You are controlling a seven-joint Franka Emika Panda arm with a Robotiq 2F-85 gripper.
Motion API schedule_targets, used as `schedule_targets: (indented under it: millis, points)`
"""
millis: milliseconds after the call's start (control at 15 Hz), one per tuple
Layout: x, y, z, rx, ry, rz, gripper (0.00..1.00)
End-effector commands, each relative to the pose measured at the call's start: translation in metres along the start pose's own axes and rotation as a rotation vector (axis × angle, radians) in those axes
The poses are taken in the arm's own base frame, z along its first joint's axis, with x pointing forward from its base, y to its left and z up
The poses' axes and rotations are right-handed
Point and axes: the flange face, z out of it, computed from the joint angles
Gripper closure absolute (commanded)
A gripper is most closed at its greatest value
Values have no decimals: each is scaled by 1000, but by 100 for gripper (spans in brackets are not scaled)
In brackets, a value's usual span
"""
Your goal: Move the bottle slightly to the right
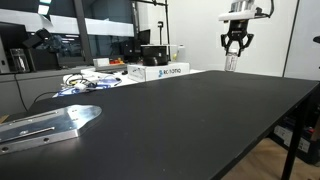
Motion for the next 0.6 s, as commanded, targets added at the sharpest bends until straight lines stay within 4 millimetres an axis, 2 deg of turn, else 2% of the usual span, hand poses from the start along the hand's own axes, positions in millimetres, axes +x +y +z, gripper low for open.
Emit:
schedule_targets:
  millis: [0, 133, 533]
  points:
    - [15, 17, 8, 25, -6, 124, 70]
    - [22, 26, 19, 20, -16, 166, 70]
    - [27, 36, 28, -20, -57, 253, 70]
